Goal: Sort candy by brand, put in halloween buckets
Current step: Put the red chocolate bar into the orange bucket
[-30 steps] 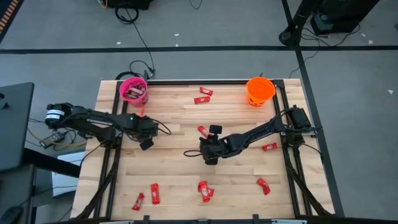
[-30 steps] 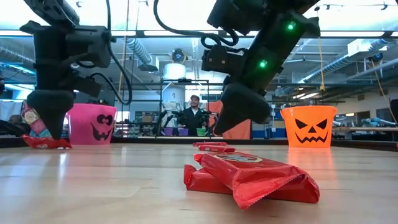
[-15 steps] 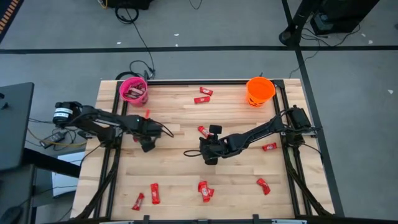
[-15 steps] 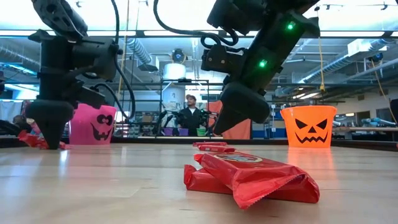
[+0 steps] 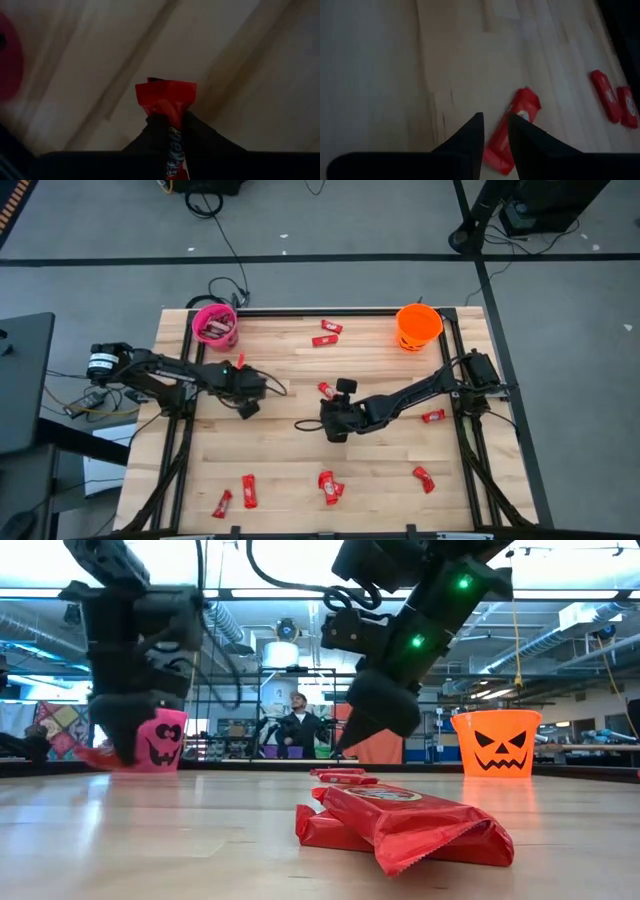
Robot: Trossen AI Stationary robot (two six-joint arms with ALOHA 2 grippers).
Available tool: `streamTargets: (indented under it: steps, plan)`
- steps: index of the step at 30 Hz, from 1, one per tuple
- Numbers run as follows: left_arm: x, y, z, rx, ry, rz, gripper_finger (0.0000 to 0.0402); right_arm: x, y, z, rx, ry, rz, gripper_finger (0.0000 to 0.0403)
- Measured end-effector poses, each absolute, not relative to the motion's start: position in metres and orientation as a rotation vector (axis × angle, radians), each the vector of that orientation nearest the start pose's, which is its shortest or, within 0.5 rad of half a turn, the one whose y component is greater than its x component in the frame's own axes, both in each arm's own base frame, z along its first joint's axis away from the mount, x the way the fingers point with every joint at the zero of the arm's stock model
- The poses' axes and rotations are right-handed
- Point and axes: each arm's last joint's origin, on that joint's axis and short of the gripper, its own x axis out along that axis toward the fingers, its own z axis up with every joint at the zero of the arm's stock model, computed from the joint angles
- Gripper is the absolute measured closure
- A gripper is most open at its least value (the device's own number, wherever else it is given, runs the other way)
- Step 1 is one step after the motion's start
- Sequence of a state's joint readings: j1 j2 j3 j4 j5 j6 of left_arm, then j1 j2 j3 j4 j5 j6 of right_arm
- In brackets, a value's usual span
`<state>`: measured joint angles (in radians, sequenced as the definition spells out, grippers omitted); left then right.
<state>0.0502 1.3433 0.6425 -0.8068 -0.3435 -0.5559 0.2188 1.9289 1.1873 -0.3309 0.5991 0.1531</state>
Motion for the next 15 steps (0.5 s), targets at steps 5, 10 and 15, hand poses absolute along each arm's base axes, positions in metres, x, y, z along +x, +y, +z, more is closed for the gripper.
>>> streamTargets:
  steps: [5,10,15]
  plan:
    - [0.217,0.018,0.164,-0.230,1.111,0.612,0.0349,0.376,0.067,0.147,-0.242,0.831,-0.377,0.0303]
    - [0.243,0.004,0.177,-0.131,0.871,0.409,0.0350,0.368,0.052,0.163,-0.071,0.647,-0.259,0.0292]
    - [0.259,-0.011,0.187,-0.011,0.697,0.297,0.0350,0.346,0.016,0.176,0.248,0.435,-0.146,0.0286]
